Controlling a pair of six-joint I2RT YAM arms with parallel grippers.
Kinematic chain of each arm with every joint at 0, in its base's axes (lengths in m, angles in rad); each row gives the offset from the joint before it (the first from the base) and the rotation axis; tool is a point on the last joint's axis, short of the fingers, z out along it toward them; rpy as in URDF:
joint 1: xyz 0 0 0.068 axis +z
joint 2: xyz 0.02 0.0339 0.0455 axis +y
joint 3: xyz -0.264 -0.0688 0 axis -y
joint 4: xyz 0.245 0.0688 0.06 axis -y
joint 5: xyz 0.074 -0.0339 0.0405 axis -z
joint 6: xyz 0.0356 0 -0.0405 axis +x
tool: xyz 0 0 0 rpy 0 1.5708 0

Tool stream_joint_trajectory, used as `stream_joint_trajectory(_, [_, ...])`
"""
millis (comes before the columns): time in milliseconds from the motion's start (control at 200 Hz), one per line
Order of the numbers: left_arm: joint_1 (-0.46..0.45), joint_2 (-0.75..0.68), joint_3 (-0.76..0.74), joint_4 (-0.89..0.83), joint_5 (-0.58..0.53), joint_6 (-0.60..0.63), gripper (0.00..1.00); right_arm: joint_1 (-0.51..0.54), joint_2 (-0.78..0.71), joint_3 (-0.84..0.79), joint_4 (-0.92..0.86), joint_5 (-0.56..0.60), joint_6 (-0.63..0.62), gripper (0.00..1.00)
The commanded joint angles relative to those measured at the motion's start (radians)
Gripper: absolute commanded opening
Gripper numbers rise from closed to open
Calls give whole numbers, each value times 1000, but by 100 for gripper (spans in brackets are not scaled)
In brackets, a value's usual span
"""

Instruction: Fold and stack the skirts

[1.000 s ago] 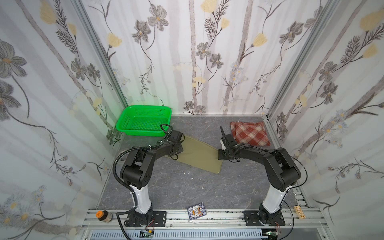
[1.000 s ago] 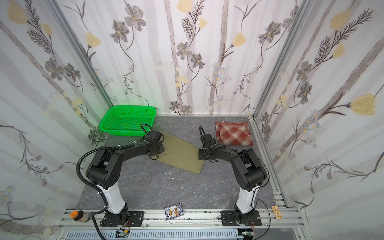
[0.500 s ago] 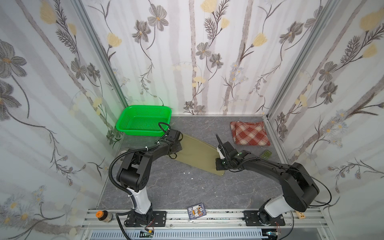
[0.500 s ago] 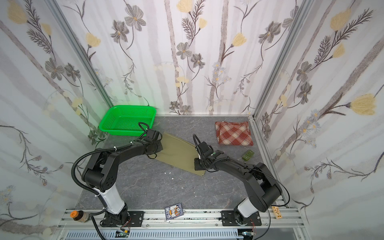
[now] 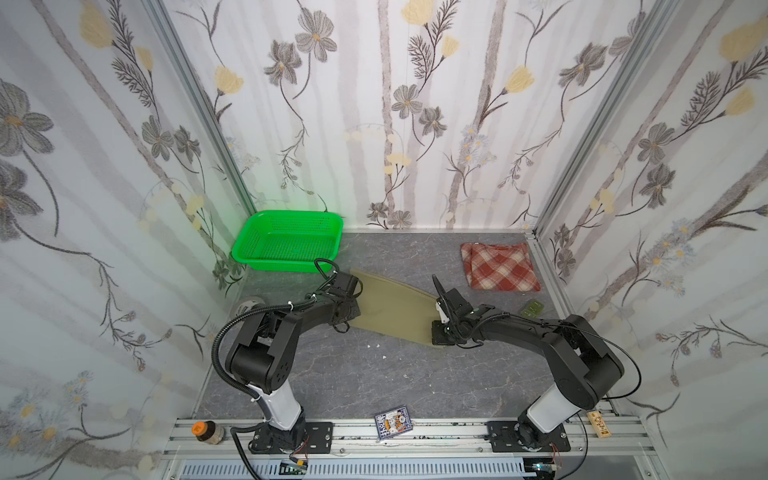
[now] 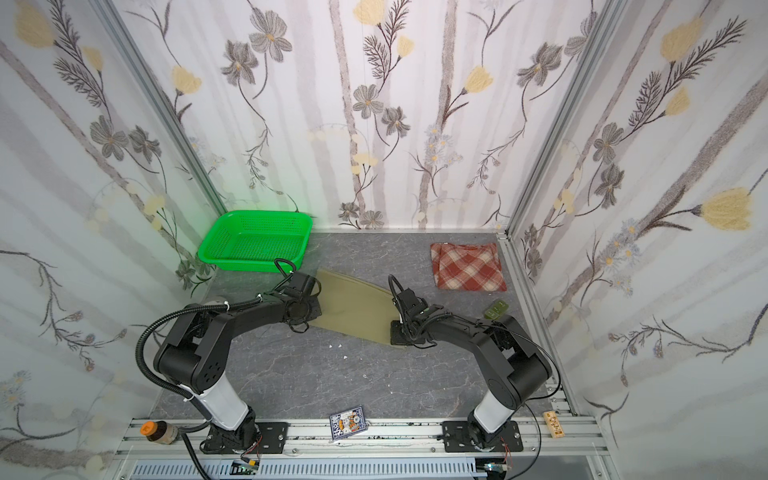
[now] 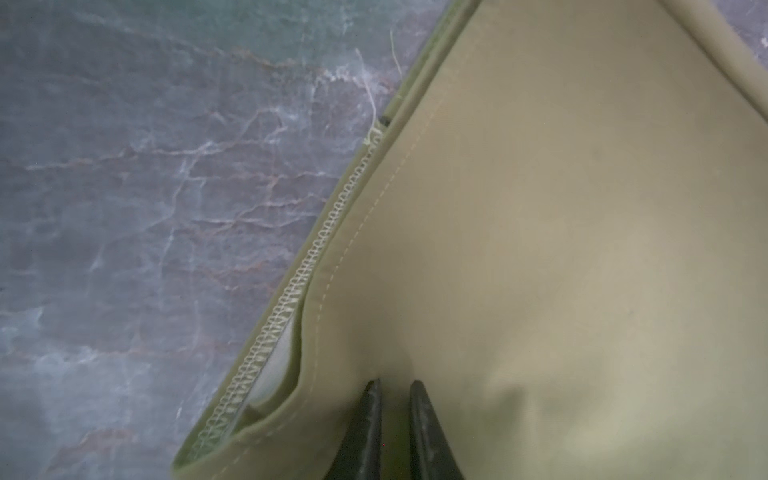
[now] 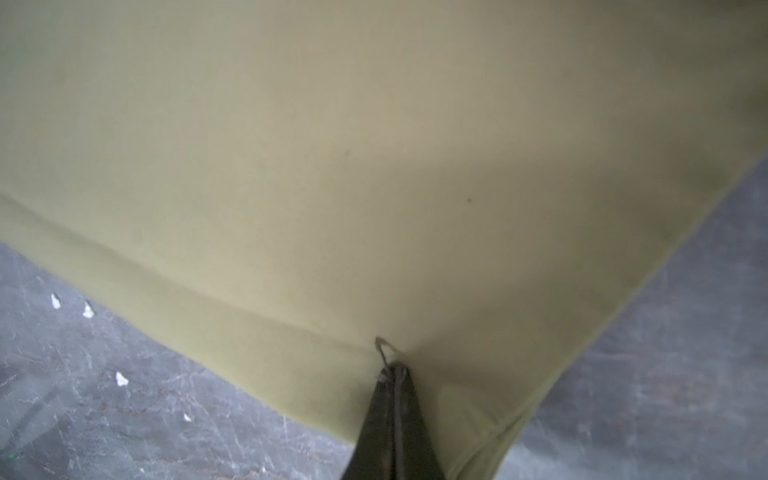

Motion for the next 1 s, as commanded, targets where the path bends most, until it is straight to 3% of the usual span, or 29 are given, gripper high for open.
stream_joint_trajectory(0, [-9,-44,-45,-6,7,-35,16,-29,37,26,-35,85,-66,0])
stream_joint_trajectory(365, [-166,-215,-217,-7,69,-192,16,-126,88,149,-118,164,-216,0])
stream_joint_trajectory(605, [-128,-391,-224,-35,57,-166,24,-119,-30,204,-180,119,-236,0])
stream_joint_trajectory(994, [-46,-86,79,-30,-60,-24,17,-93,-11,146,-65,72,-191,0])
